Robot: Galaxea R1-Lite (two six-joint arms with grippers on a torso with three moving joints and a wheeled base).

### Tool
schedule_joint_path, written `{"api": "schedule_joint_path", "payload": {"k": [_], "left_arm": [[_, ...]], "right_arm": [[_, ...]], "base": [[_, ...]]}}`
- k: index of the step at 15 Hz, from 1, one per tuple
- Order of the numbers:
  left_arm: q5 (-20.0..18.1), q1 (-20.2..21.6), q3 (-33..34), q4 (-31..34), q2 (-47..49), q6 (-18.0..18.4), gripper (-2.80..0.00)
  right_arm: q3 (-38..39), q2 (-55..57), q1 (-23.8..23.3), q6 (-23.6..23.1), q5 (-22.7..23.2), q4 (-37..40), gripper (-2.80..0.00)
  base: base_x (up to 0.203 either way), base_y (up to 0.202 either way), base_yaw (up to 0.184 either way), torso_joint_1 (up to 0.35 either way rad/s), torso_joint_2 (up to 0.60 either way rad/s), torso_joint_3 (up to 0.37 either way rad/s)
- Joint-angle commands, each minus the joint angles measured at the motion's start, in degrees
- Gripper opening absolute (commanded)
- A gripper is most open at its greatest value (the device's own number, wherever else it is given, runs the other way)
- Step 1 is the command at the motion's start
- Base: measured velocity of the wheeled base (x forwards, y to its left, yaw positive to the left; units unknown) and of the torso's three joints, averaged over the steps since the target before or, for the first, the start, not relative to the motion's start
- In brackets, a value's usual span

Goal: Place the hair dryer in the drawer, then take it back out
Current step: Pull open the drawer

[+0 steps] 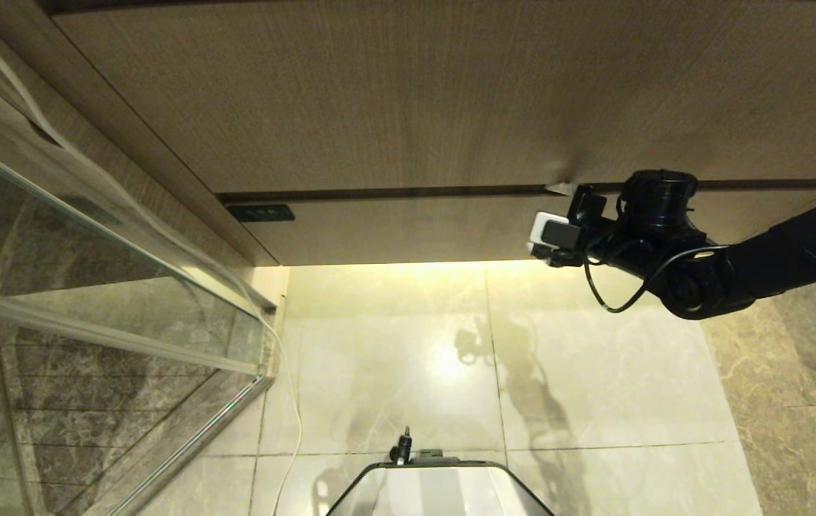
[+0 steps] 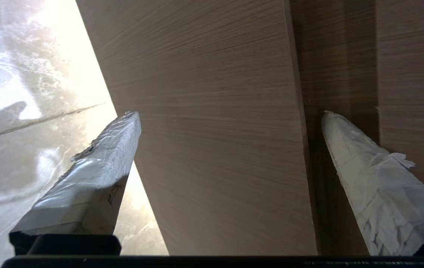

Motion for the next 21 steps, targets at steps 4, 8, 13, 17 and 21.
{"api": "schedule_joint_path", "payload": {"k": [4,8,13,17,21], "left_arm": [[0.0,0.0,0.0,0.0,-0.1,0.0,-2.80],[0.0,0.0,0.0,0.0,-0.1,0.0,-2.80],[0.0,0.0,0.0,0.0,0.0,0.0,-2.80],[0.0,0.0,0.0,0.0,0.0,0.0,-2.80],[0.0,0.0,0.0,0.0,0.0,0.0,-2.80]], "right_arm": [[-2.4,3.5,0.0,-0.3,-0.3,-3.0,0.00],[-1.1,3.5,0.0,0.0,-0.5,-2.1,0.00],[0.1,3.0,0.0,1.6,-1.2,1.3,0.00],[1.7,0.5,0.0,3.2,-1.8,5.8,0.00],[3.4,-1.6,0.0,4.9,-2.0,10.0,0.00]], "base": [[0.000,0.000,0.000,0.000,0.00,0.000],[0.000,0.000,0.000,0.000,0.00,0.000],[0.000,0.000,0.000,0.000,0.00,0.000],[0.000,0.000,0.000,0.000,0.00,0.000],[0.000,0.000,0.000,0.000,0.00,0.000]]}}
